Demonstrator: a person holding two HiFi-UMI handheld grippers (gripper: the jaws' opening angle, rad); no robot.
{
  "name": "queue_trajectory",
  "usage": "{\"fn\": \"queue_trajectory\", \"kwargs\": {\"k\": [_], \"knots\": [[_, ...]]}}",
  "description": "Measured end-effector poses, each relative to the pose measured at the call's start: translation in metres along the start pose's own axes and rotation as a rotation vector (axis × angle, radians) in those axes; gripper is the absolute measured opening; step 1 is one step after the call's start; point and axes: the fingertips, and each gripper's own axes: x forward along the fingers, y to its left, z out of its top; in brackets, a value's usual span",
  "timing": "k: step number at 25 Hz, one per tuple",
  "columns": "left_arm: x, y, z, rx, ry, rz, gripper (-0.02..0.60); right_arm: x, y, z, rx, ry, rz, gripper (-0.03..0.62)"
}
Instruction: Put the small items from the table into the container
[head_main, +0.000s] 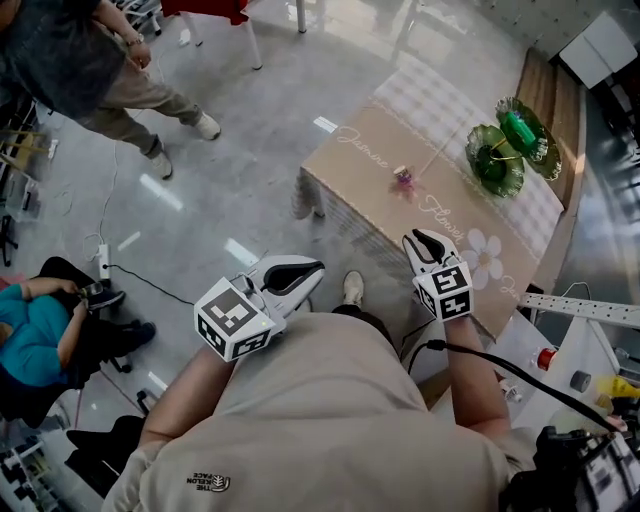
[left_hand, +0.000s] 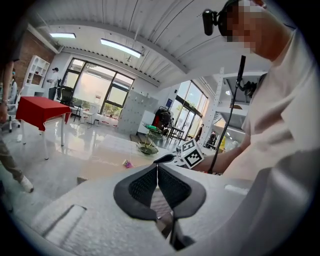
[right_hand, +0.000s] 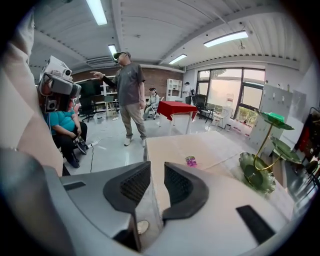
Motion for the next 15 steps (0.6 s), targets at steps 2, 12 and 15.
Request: {"fn": "queue_trajectory", "kwargs": {"k": [2, 12, 15], "knots": [[0.009, 0.004, 0.004, -0.004, -0.001, 0.019, 0.008, 0.013, -0.017, -0.005, -0.006, 0.005, 0.0, 0.112], [0.037, 0.017, 0.02, -0.031, 0.017, 0.132, 0.008, 0.093, -0.092, -0.017, -0.044, 0.046, 0.024, 0.179], [0.044, 0.019, 0.023, -0.039, 0.022, 0.164, 0.008, 0.119, -0.104, -0.024, -0.067, 0.078, 0.043, 0.19]]}}
